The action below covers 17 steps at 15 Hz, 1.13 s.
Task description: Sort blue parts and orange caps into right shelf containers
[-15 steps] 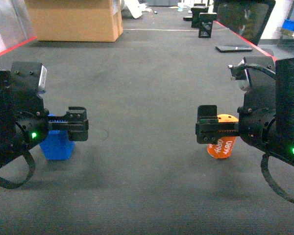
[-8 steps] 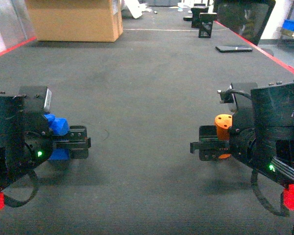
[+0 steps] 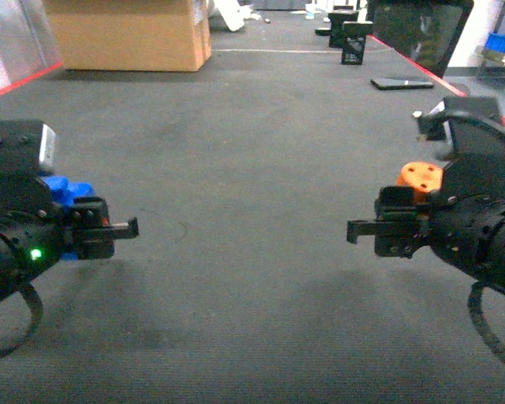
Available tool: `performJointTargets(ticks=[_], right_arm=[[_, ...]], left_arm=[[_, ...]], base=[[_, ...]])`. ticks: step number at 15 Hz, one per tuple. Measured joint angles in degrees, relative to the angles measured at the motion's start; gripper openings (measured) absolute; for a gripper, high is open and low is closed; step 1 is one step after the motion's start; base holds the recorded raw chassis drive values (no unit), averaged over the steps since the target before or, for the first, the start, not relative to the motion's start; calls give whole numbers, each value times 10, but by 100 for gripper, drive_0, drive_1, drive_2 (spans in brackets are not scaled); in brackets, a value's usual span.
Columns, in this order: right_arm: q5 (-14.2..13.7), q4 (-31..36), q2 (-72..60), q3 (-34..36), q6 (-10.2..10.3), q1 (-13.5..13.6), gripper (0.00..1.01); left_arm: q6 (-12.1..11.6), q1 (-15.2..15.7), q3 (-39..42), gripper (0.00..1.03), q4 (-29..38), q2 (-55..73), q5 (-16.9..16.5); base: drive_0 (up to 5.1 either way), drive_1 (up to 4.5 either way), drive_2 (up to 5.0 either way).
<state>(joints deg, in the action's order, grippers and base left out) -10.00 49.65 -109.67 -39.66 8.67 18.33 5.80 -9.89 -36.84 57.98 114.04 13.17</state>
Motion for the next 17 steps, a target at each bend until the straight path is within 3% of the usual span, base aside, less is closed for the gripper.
performJointTargets(ticks=[5, 6, 8, 9, 11, 13, 15, 17], right_arm=[[6, 15, 68, 55, 0, -5, 44], [6, 10, 166, 127, 1, -13, 44], [-8, -57, 341, 226, -2, -24, 44], [-12, -132, 470, 270, -5, -31, 44], [-29, -219, 625, 284, -8, -35, 44], [-66, -222, 718, 284, -12, -37, 44], [-65, -229, 716, 283, -12, -37, 44], [-20, -244, 743, 302, -56, -59, 44]], left_arm=[[0, 4, 43, 42, 32, -58, 10], [0, 8, 120, 42, 67, -161, 44], [-16, 16, 224, 42, 15, -343, 96], [-18, 25, 270, 42, -49, -459, 107], [-27, 41, 282, 42, -124, -605, 104], [-26, 27, 278, 42, -126, -657, 103], [-27, 20, 277, 42, -135, -648, 95], [-44, 89, 281, 42, -238, -705, -60]], base=[[0, 0, 0], [0, 0, 0], [0, 0, 0], [0, 0, 0], [0, 0, 0], [0, 0, 0], [0, 0, 0], [0, 0, 0]])
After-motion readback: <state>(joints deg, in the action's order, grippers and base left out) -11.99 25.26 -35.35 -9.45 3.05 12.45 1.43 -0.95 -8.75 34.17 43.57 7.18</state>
